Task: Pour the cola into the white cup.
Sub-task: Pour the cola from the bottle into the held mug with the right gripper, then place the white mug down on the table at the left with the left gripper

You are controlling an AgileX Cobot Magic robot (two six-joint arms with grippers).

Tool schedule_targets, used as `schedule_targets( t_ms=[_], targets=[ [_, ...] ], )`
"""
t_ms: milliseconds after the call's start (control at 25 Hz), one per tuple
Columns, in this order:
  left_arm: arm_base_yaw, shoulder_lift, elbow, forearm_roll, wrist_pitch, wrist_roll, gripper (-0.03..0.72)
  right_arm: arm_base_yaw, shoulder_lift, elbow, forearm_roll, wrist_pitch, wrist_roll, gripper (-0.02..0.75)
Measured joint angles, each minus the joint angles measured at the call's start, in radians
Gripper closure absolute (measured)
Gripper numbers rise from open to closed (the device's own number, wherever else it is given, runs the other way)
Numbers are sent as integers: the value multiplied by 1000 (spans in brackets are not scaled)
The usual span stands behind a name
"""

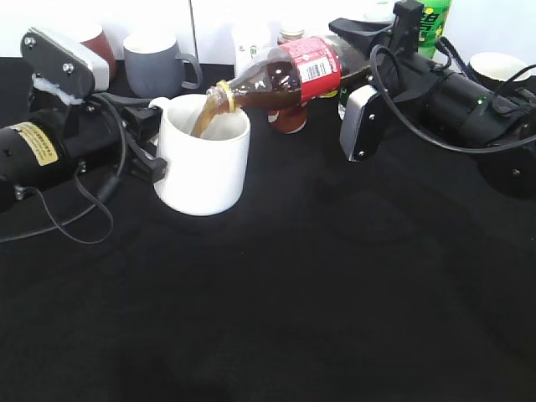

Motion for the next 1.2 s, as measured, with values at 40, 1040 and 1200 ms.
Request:
schedule_targets(
  t_ms=[40,1040,1200],
  targets=[
    [0,0,0,0,1,1,650,0,0,0,1,-1,0,377],
    [83,94,2,-269,-258,2,650,29,-5,0,16,-7,1445,377],
    [115,259,-104,-268,-310,3,650,29,-51,101,221,-14,1464,377]
  ],
)
